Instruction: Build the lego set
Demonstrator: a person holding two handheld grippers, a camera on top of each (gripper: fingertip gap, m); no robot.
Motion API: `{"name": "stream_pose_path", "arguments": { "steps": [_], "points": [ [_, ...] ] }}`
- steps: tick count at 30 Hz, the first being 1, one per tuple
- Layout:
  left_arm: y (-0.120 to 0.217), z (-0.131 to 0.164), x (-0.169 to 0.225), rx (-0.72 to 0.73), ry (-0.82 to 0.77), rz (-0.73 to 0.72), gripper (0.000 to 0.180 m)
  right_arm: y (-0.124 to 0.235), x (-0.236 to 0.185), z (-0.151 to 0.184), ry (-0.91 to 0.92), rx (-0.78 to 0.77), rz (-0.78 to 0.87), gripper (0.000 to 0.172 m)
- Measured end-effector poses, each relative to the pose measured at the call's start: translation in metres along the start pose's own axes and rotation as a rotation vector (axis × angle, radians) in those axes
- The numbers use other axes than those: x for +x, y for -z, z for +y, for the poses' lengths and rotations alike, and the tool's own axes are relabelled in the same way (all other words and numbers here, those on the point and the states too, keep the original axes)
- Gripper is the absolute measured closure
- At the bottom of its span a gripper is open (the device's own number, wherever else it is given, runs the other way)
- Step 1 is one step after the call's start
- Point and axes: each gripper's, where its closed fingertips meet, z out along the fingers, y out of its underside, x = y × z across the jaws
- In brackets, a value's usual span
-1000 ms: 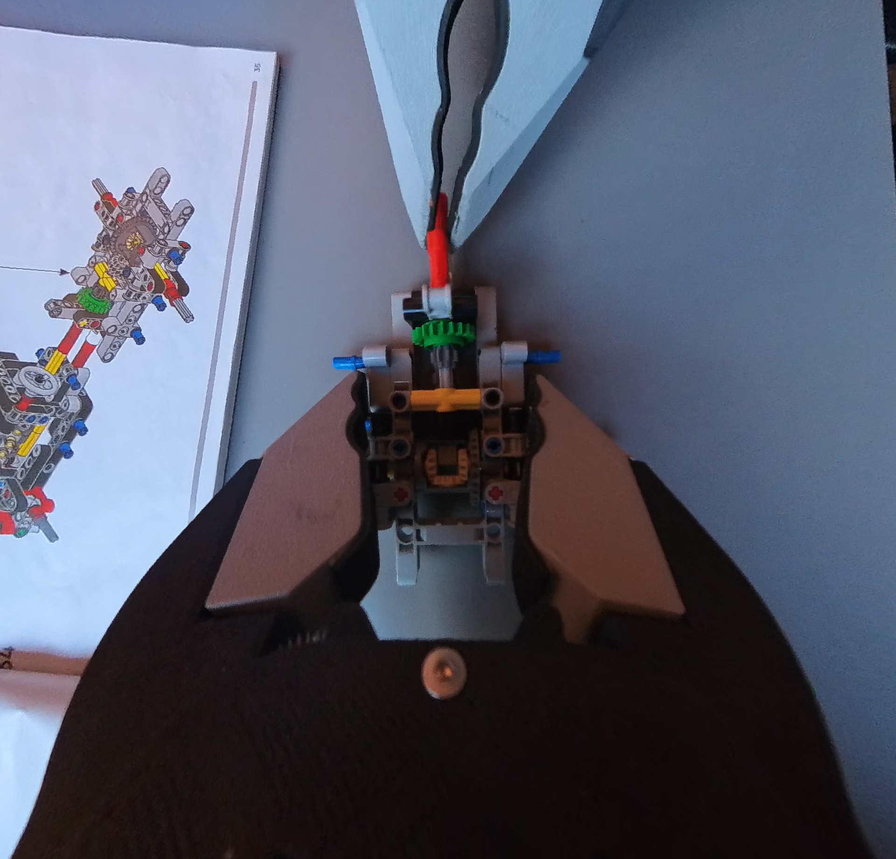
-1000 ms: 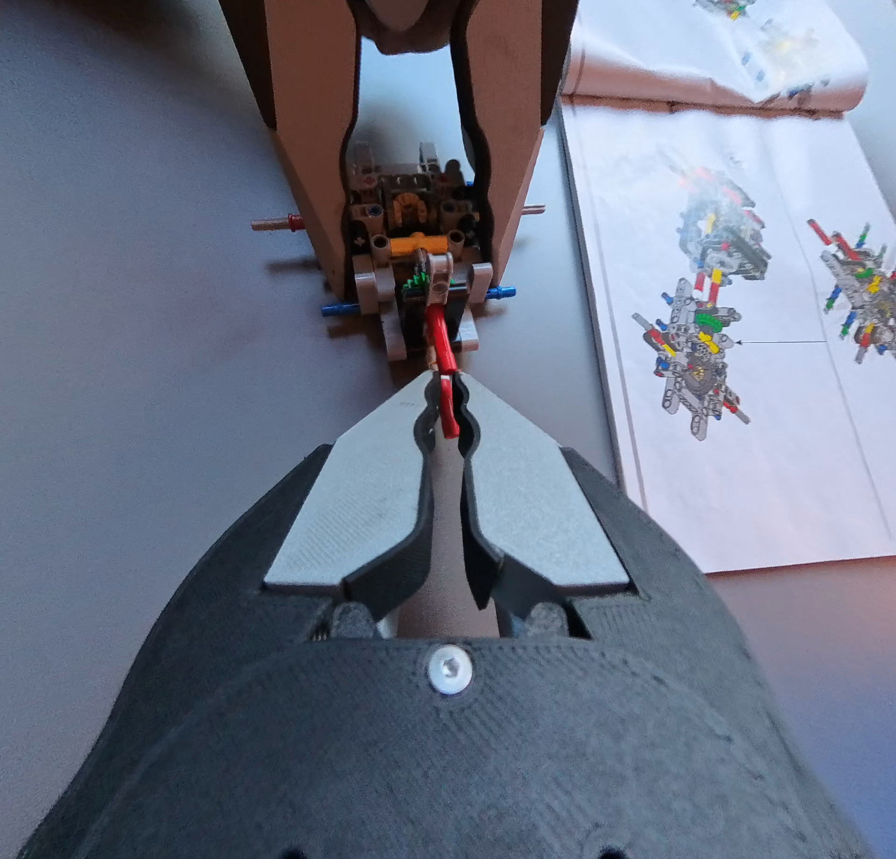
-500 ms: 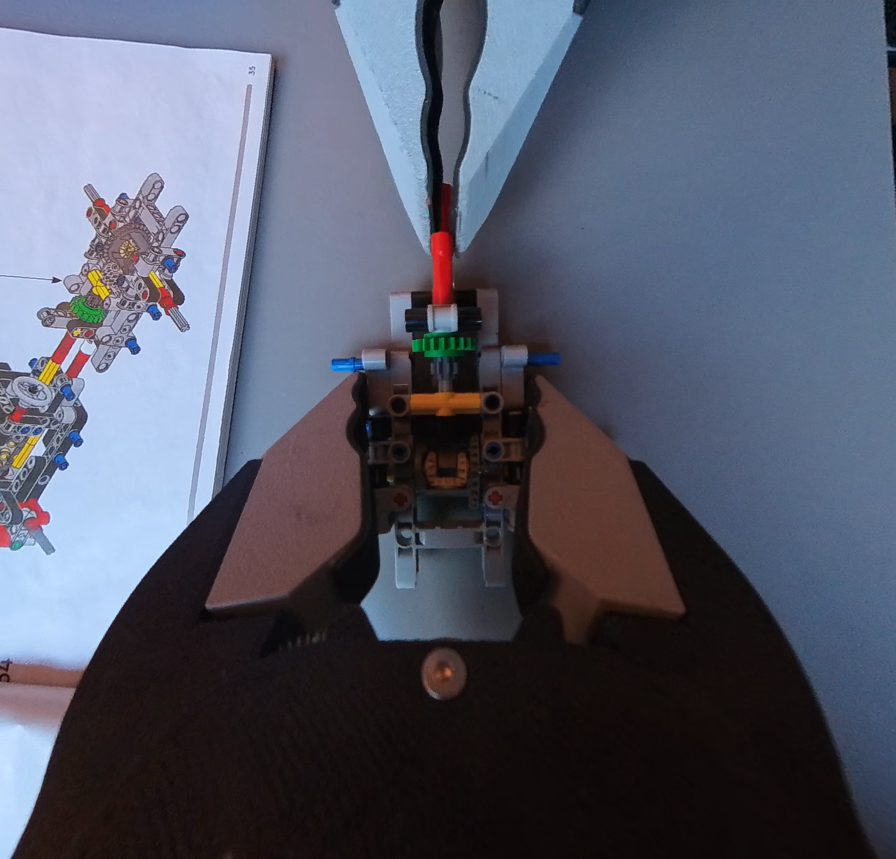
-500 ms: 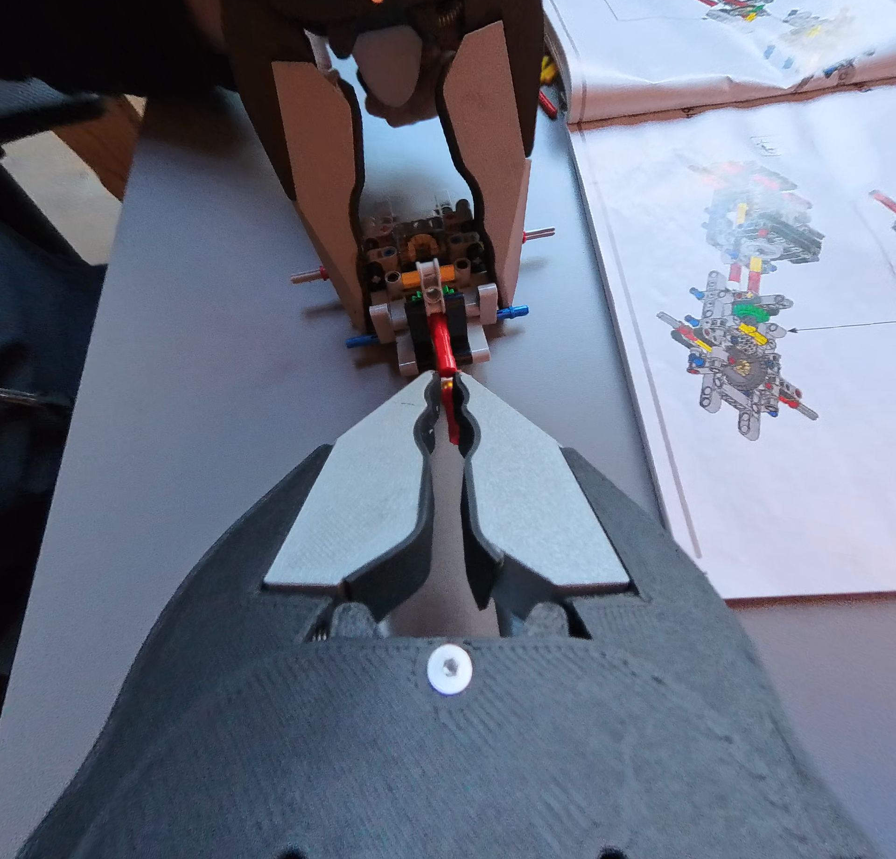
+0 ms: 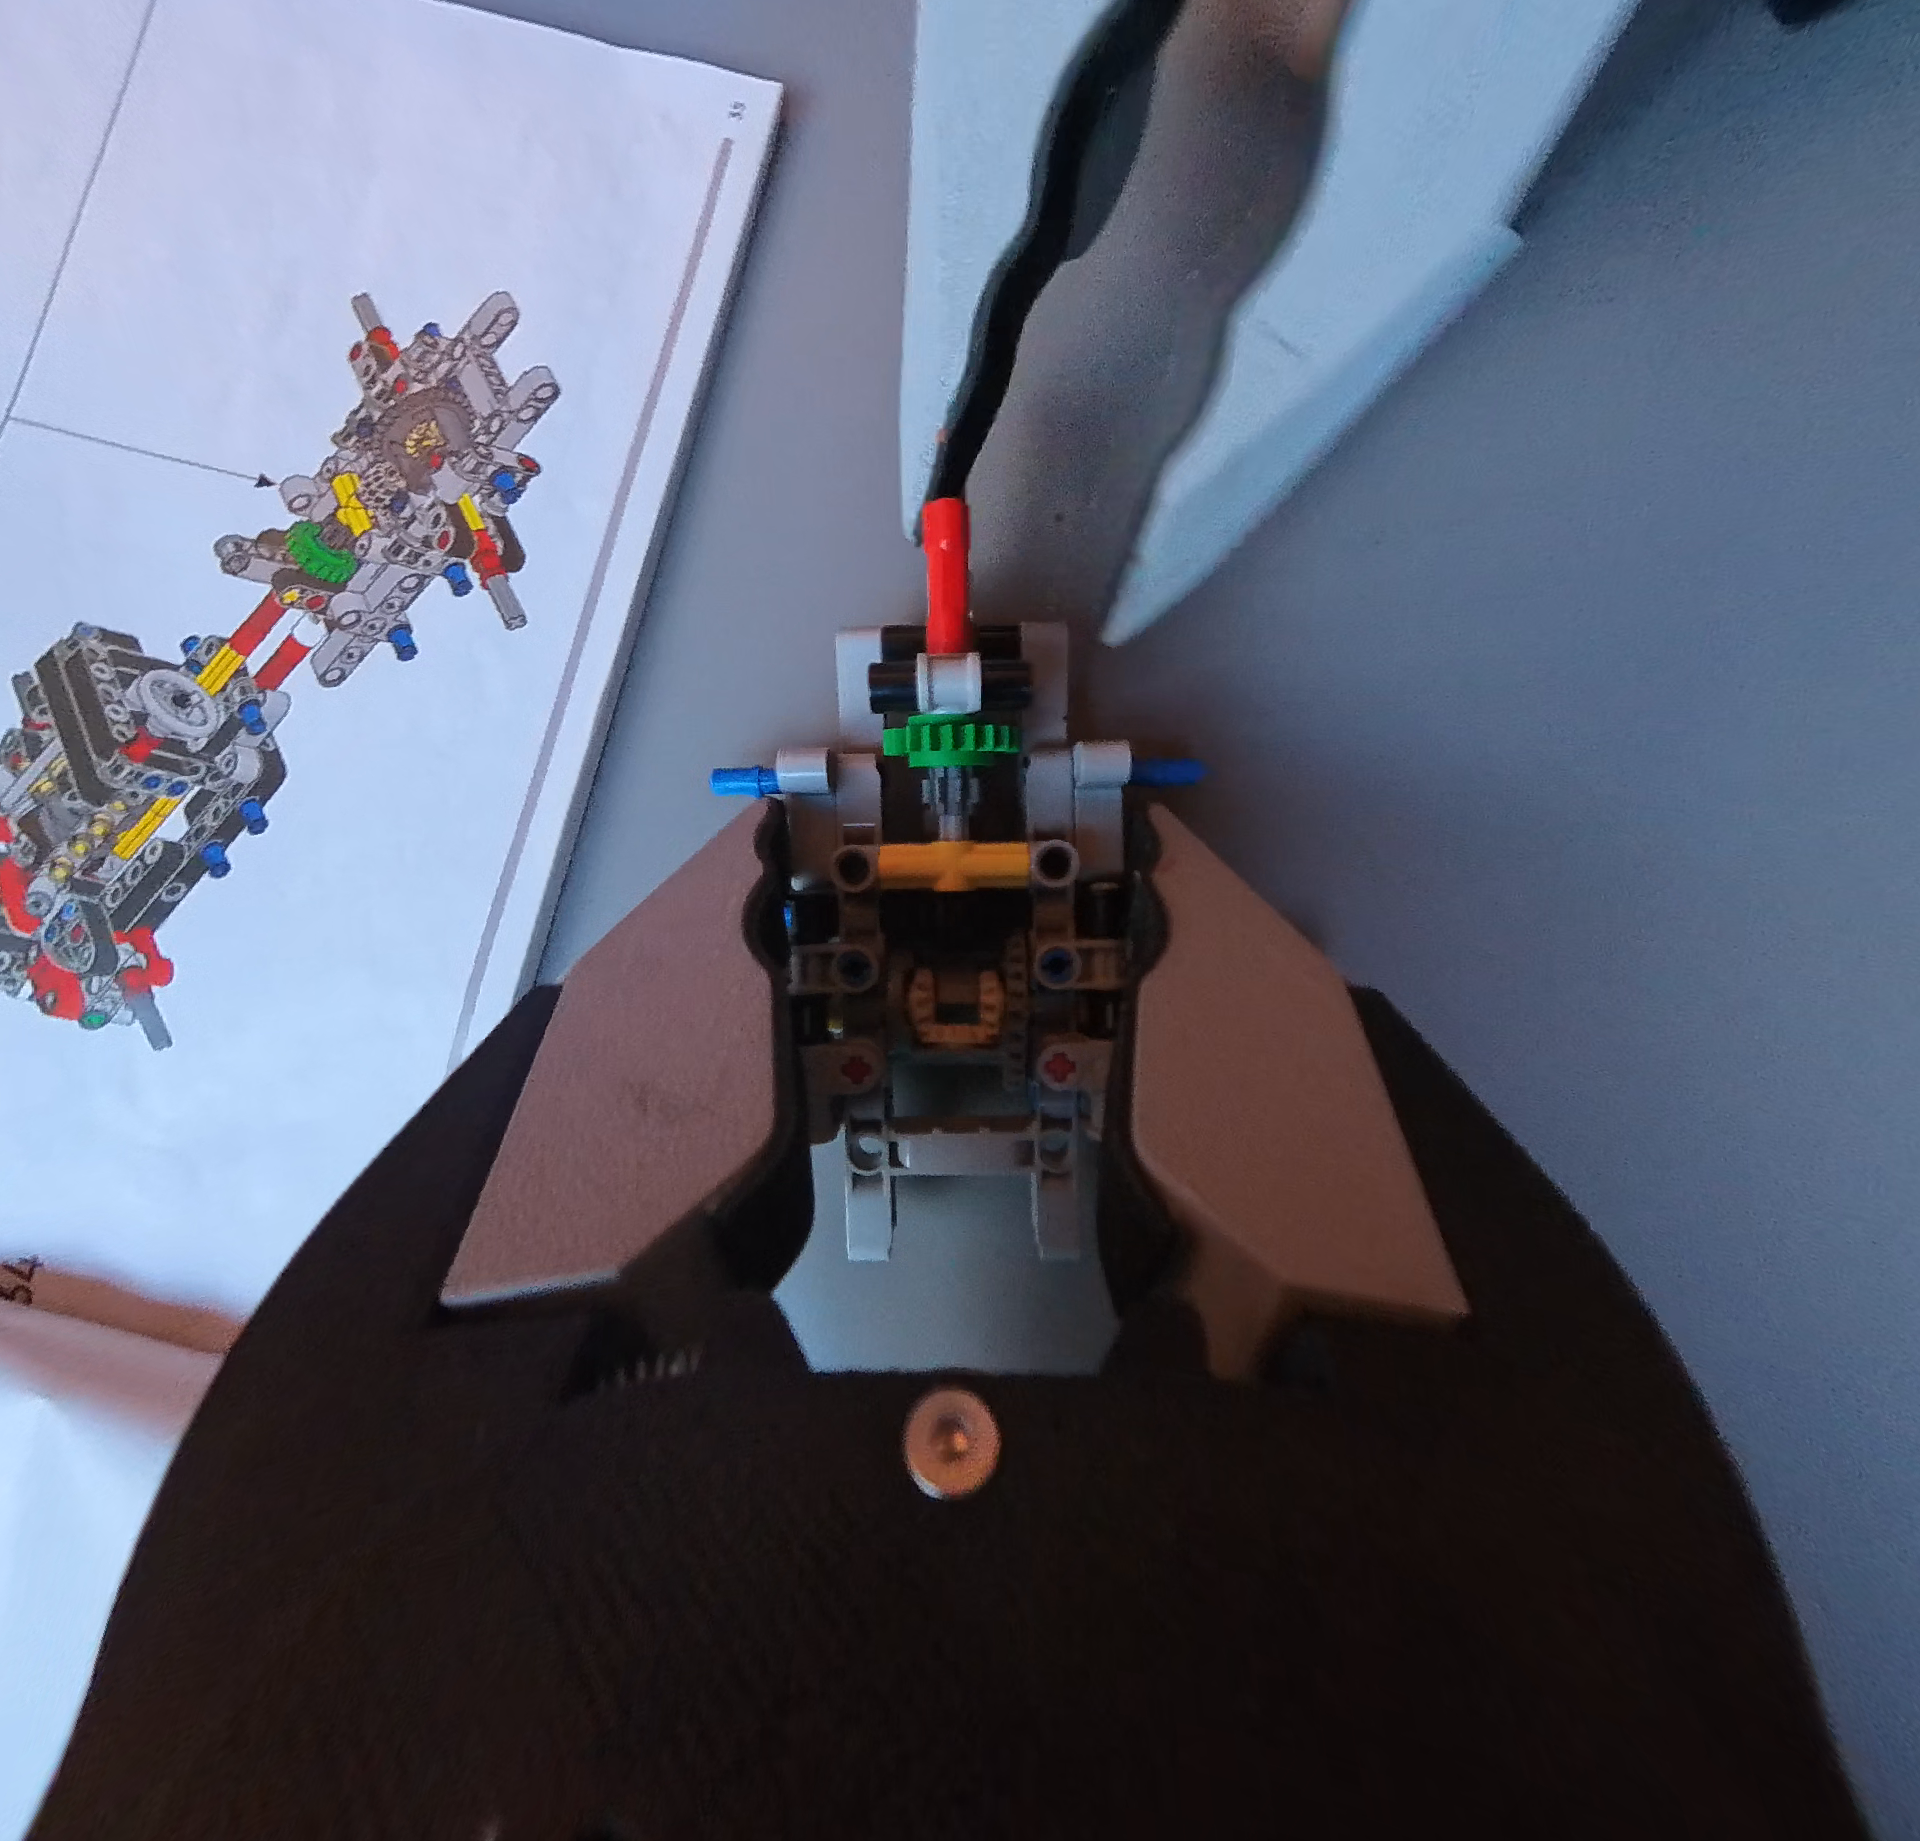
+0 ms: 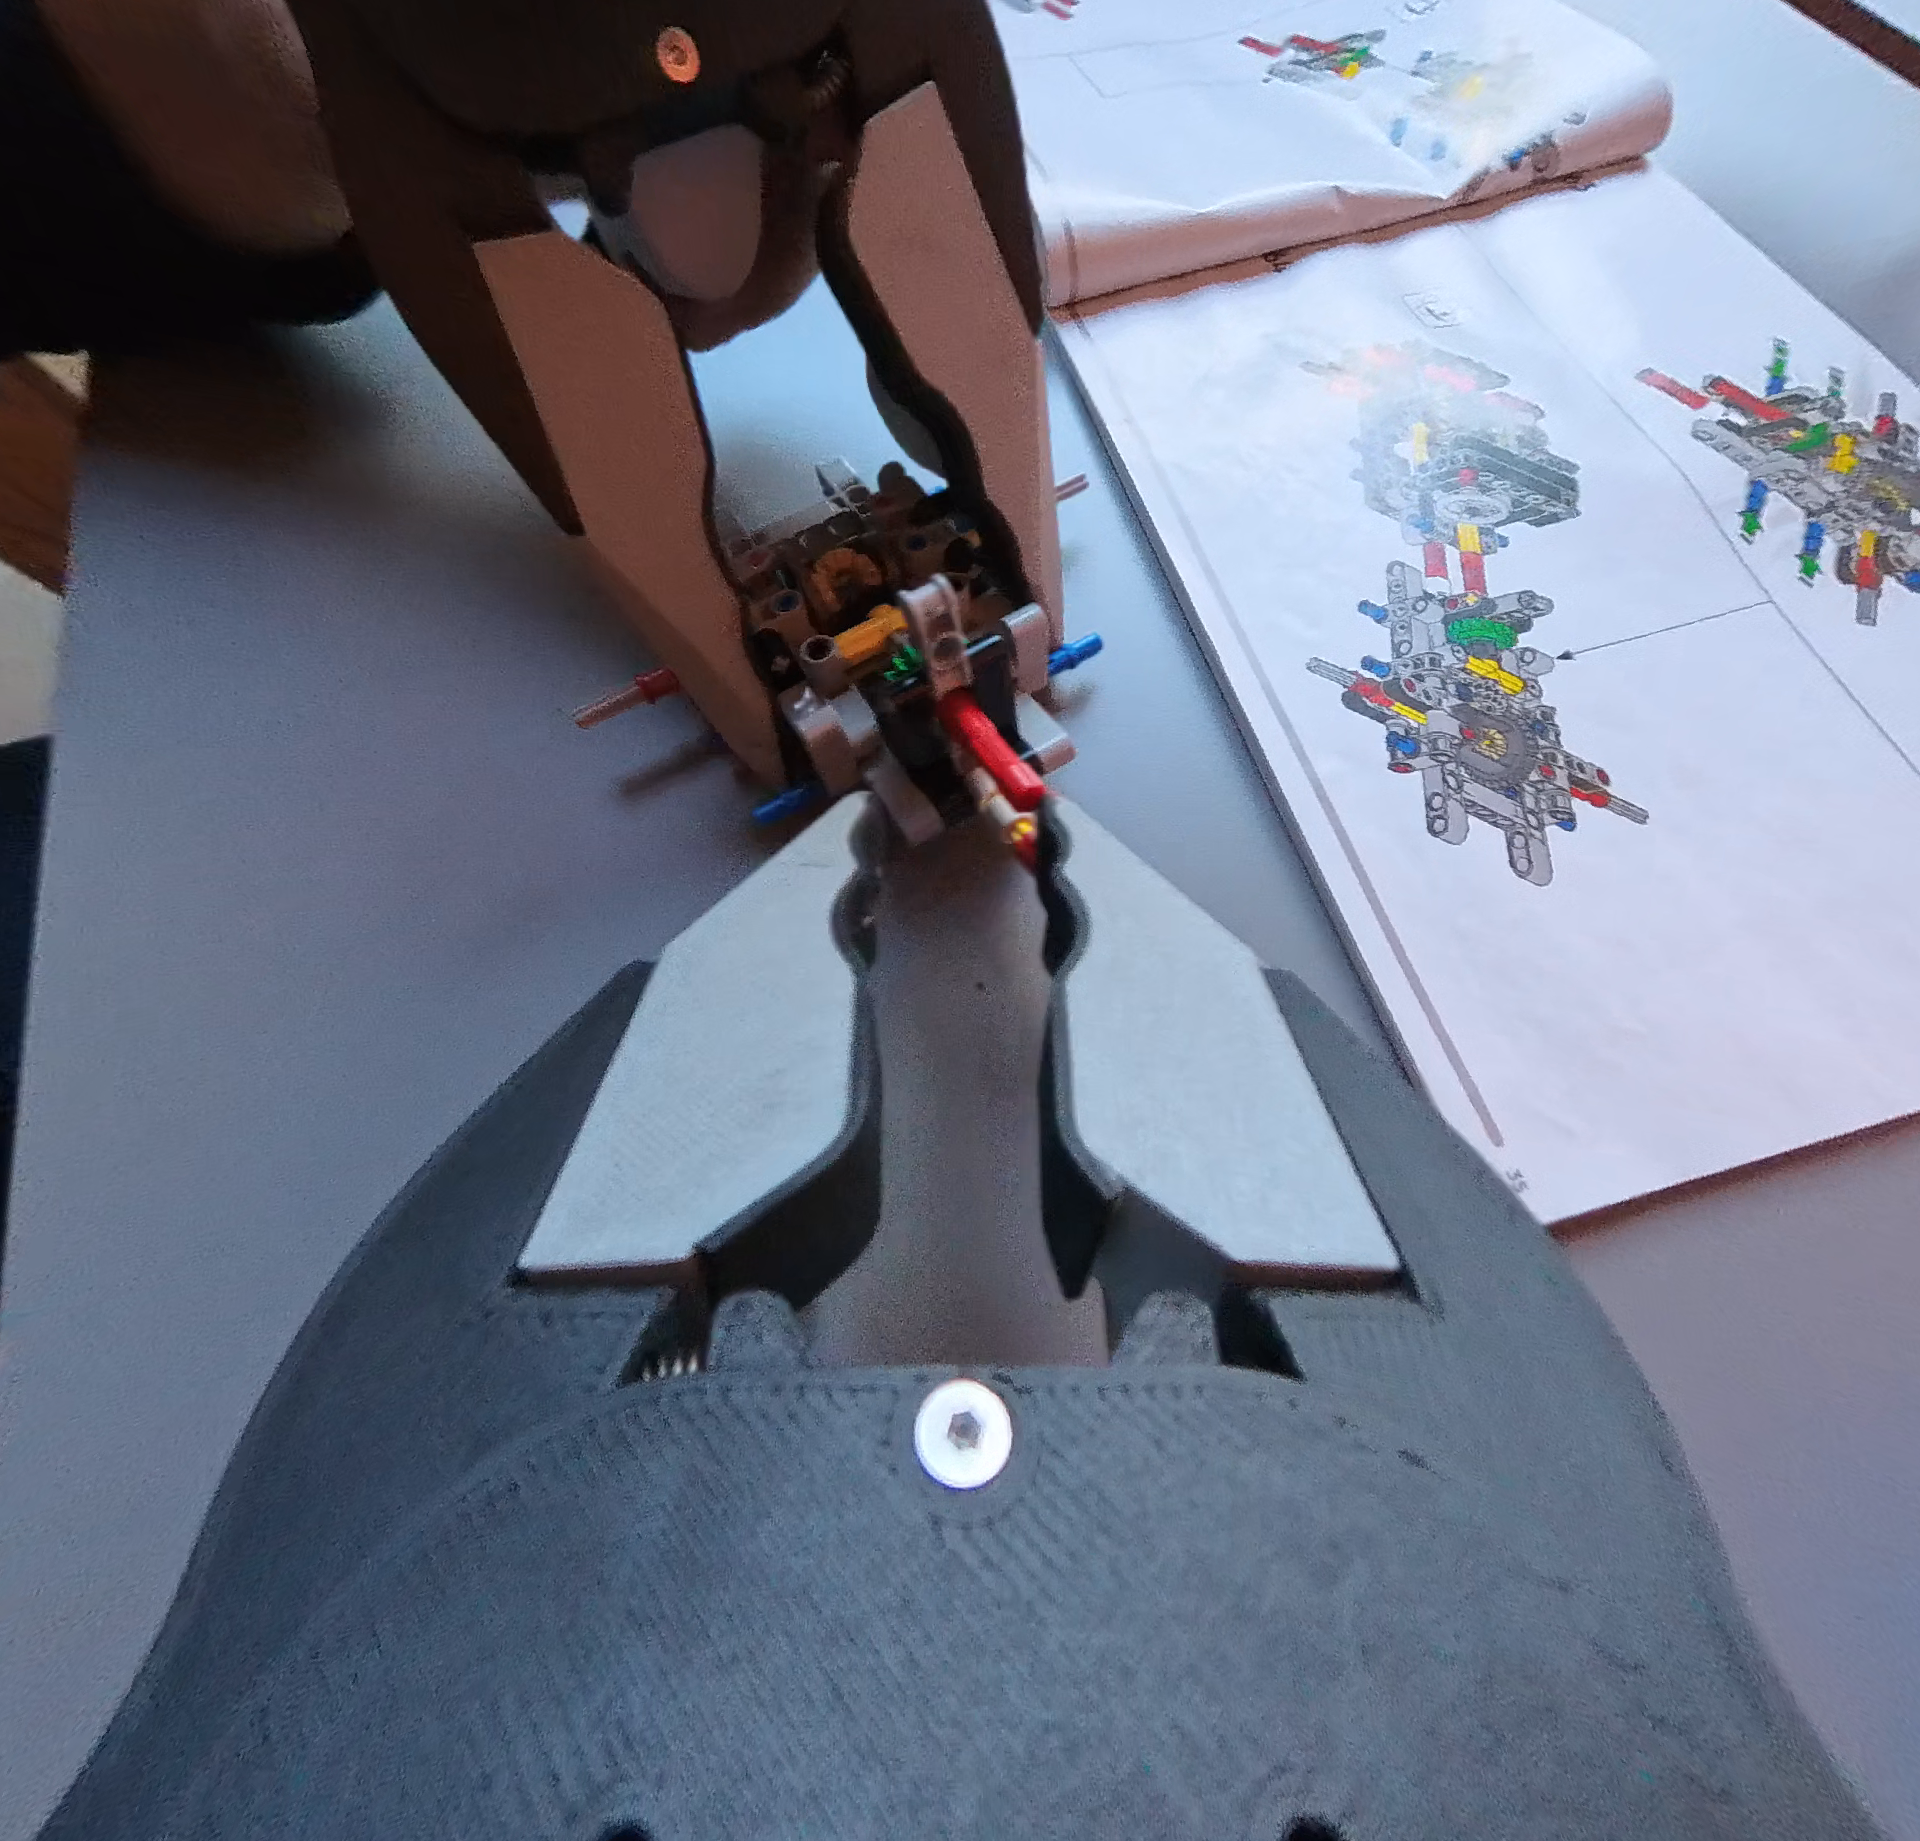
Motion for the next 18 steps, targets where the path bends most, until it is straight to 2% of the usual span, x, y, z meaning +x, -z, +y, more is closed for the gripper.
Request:
{"name": "stream_pose_path", "arguments": {
  "steps": [6, 9, 14, 18],
  "points": [
    [0.000, -0.001, -0.008, 0.005, 0.044, -0.037, 0.119, -0.007, -0.008, -0.005, -0.025, -0.014, 0.047, 0.106],
    [0.000, -0.001, -0.010, 0.009, 0.064, -0.045, 0.119, -0.009, -0.001, -0.005, -0.007, -0.019, 0.119, 0.112],
    [0.000, -0.002, -0.011, 0.013, 0.098, -0.044, 0.119, -0.014, 0.000, -0.003, 0.098, -0.054, 0.204, 0.103],
    [0.002, 0.001, -0.009, 0.005, 0.054, -0.019, 0.119, -0.014, -0.007, 0.004, 0.218, -0.074, 0.158, 0.099]
  ]
}}
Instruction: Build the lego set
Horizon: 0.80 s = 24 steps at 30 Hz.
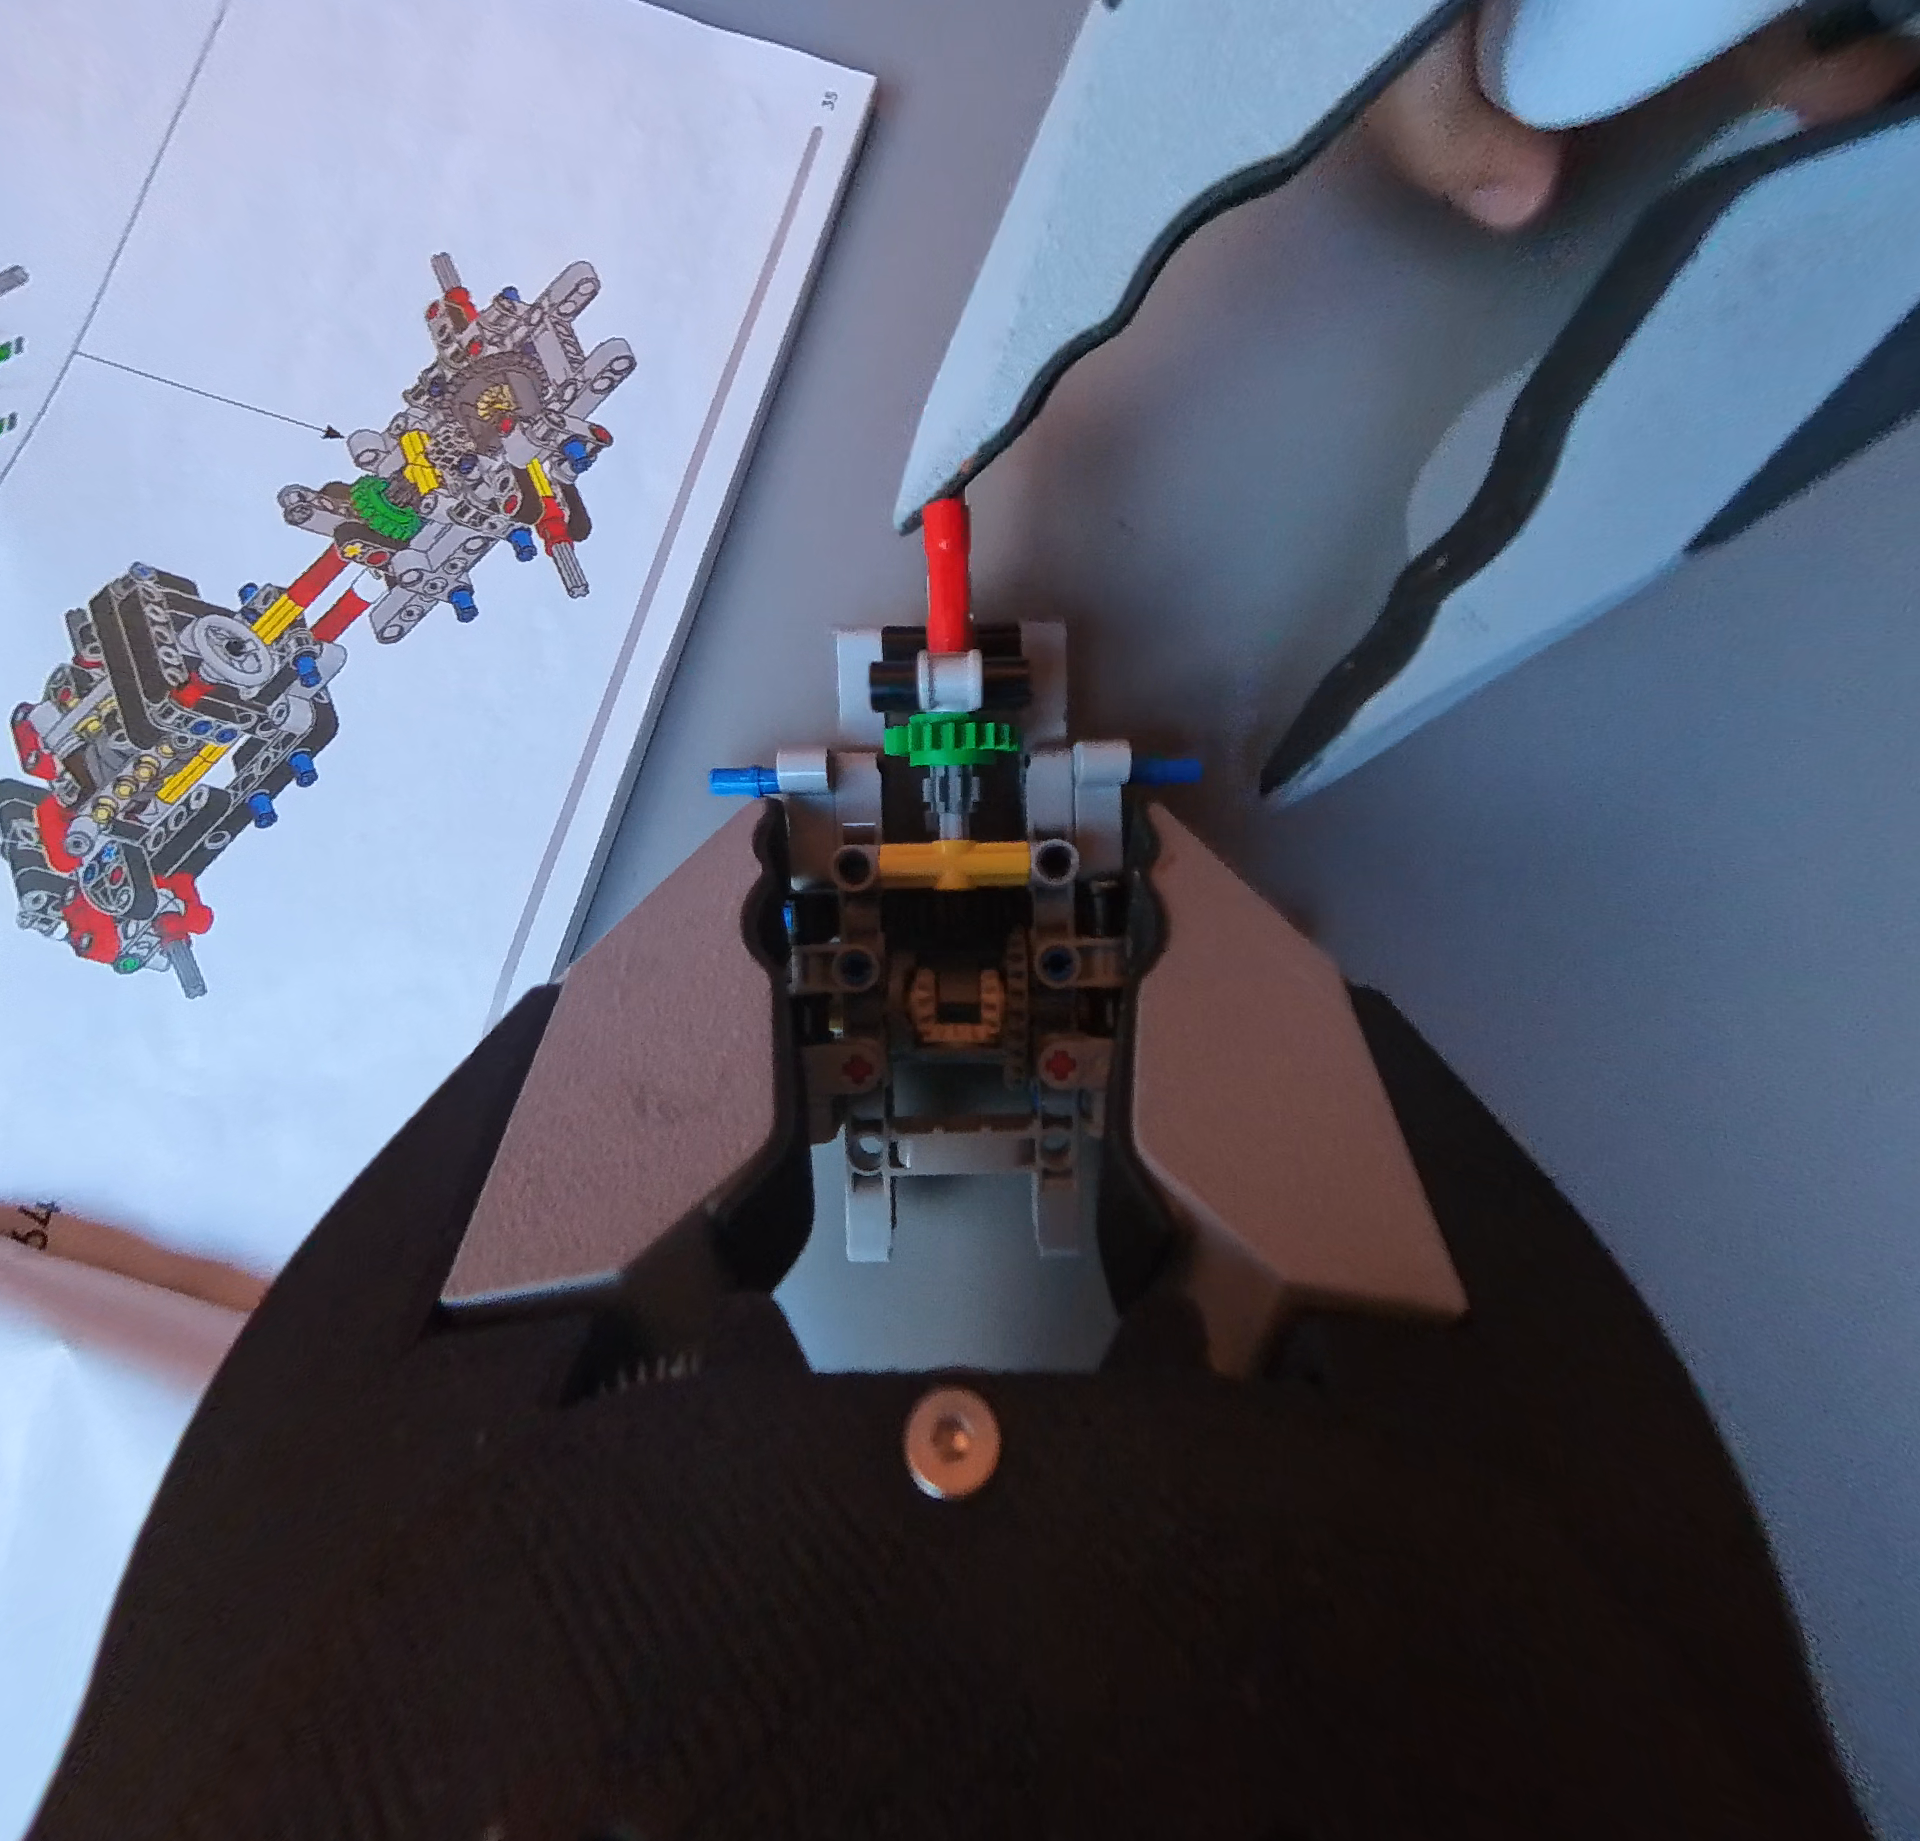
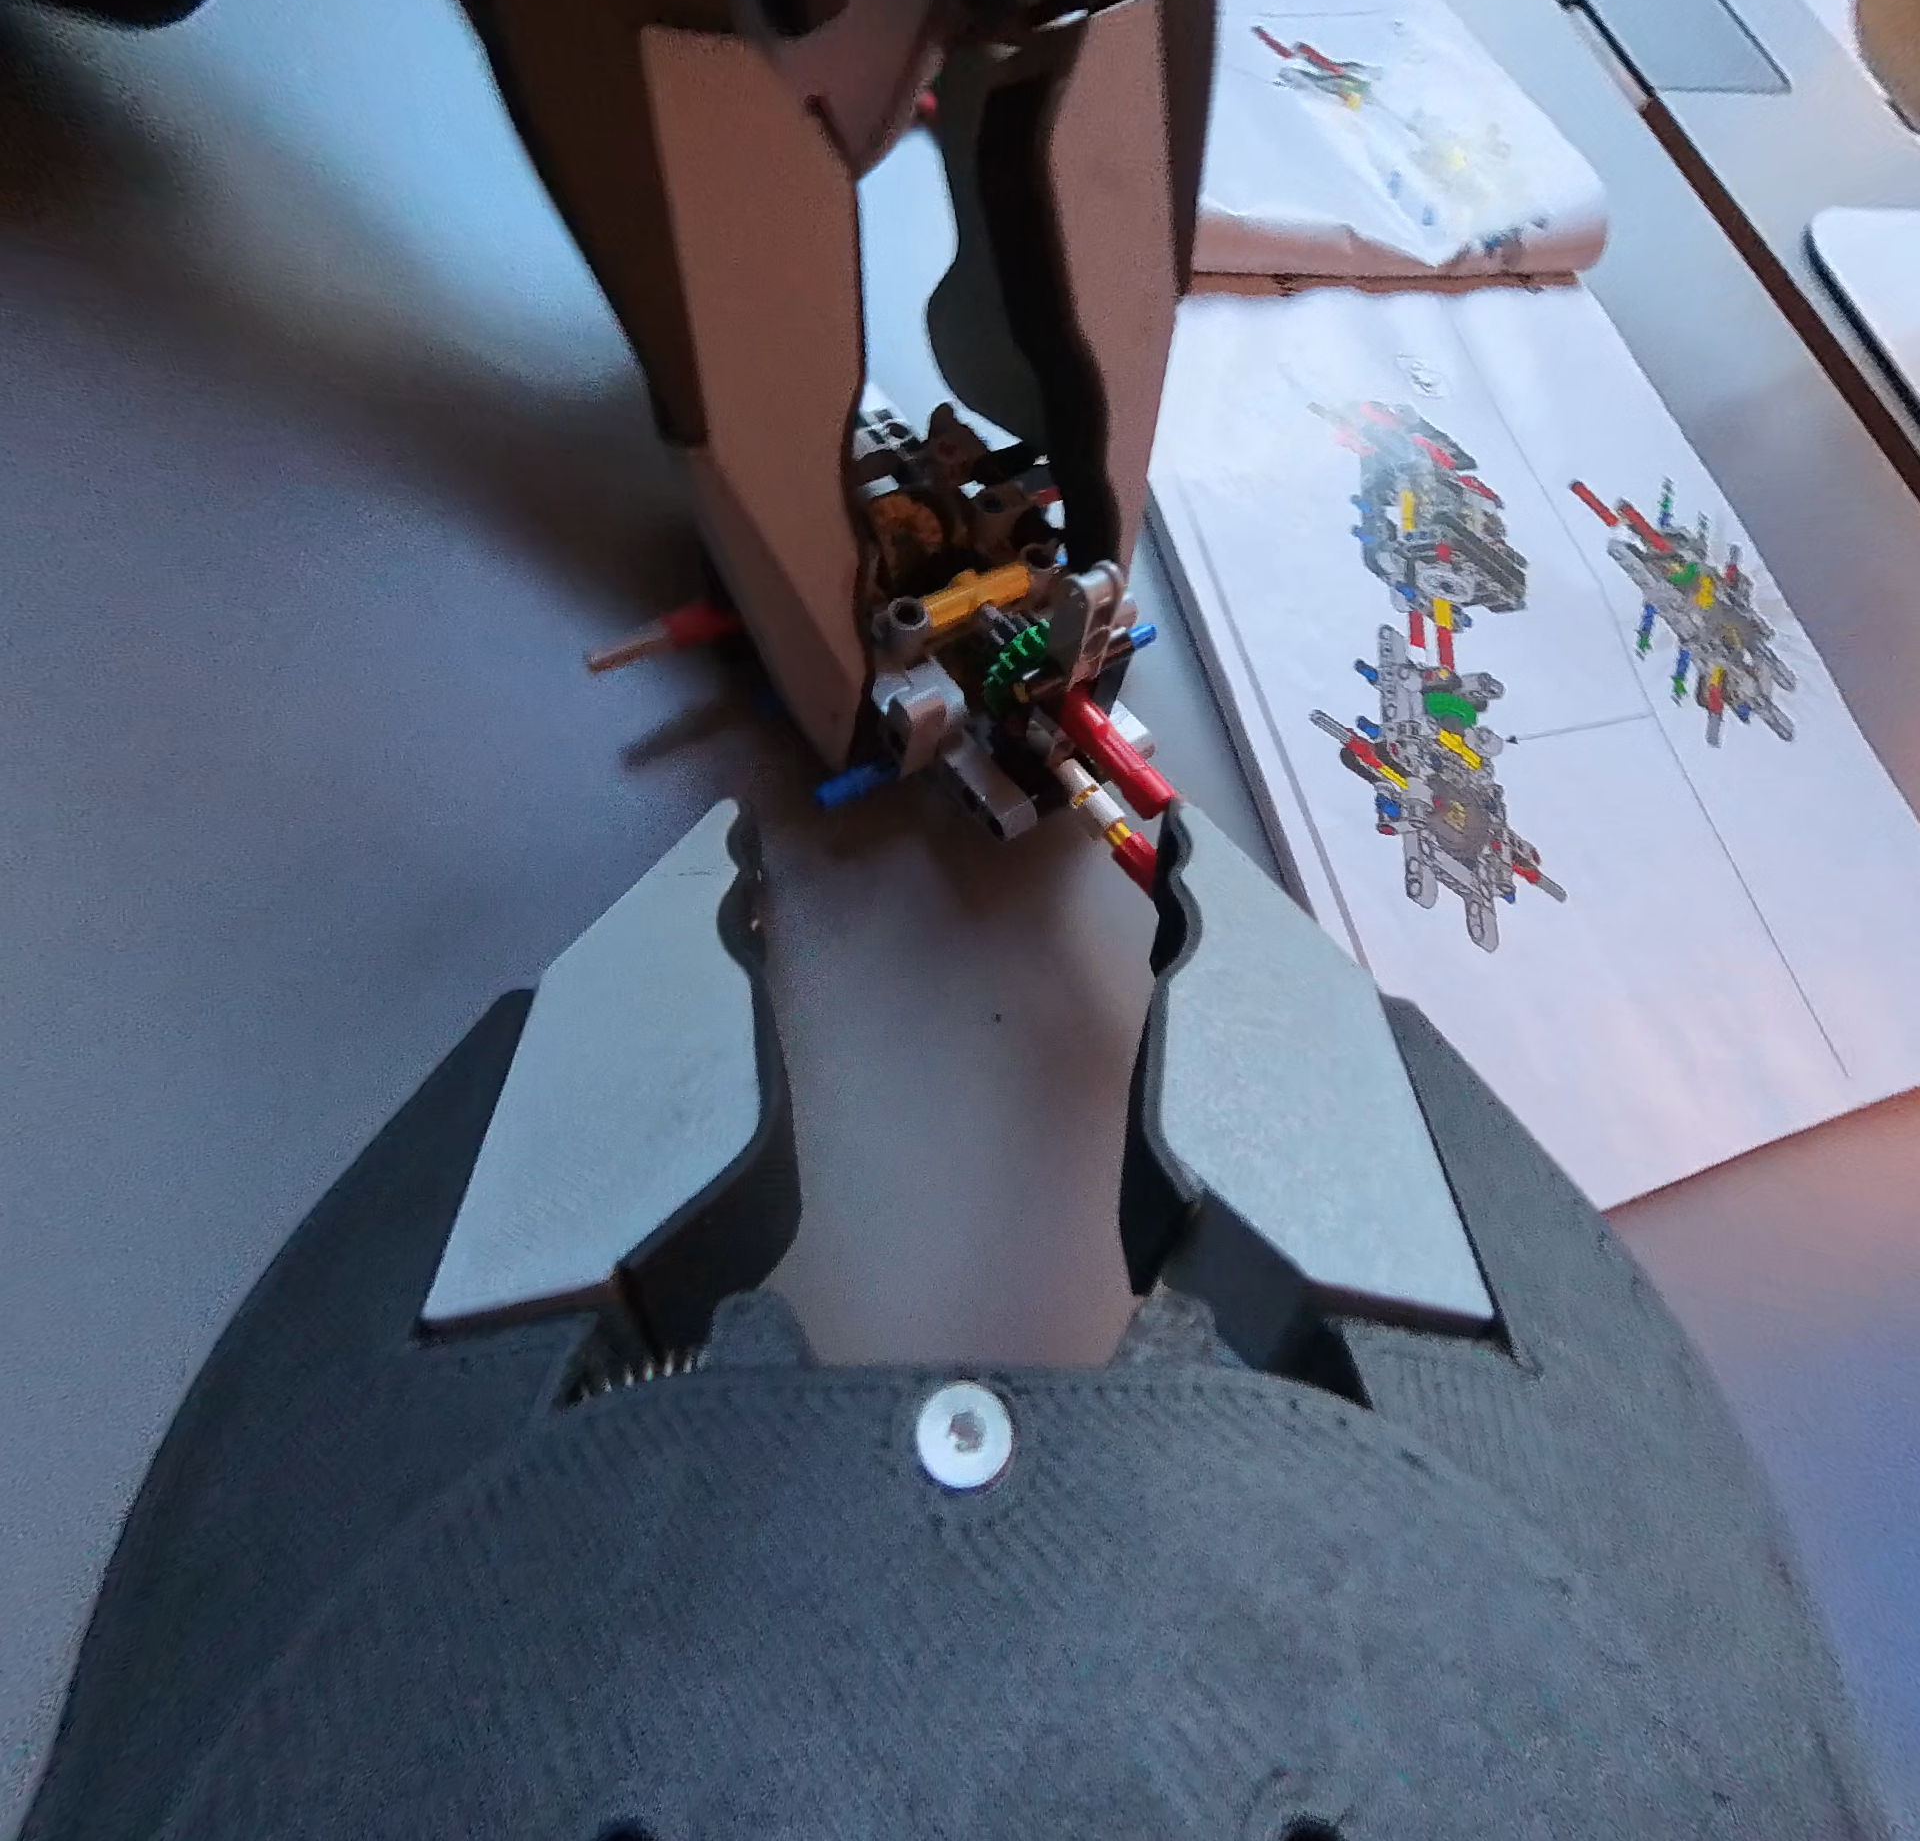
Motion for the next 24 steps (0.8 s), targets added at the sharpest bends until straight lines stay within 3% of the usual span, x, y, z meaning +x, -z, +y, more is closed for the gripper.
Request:
{"name": "stream_pose_path", "arguments": {
  "steps": [5, 13, 15, 24],
  "points": [
    [-0.0004, 0.0011, 0.0011, -0.013, -0.025, 0.000, 0.119, 0.0002, 0.0097, 0.0023, 0.048, -0.005, 0.045, 0.121],
    [-0.0008, 0.0006, -0.0009, -0.013, 0.004, -0.021, 0.119, -0.0029, 0.0038, 0.0031, 0.067, -0.012, 0.048, 0.102],
    [-0.0007, 0.0007, -0.0004, -0.013, -0.004, -0.019, 0.119, -0.0021, 0.0073, 0.0023, 0.056, -0.006, 0.059, 0.110],
    [-0.0013, 0.0015, 0.0002, -0.032, -0.027, -0.015, 0.120, -0.0045, 0.0069, 0.0033, 0.055, -0.015, 0.059, 0.109]
  ]
}}
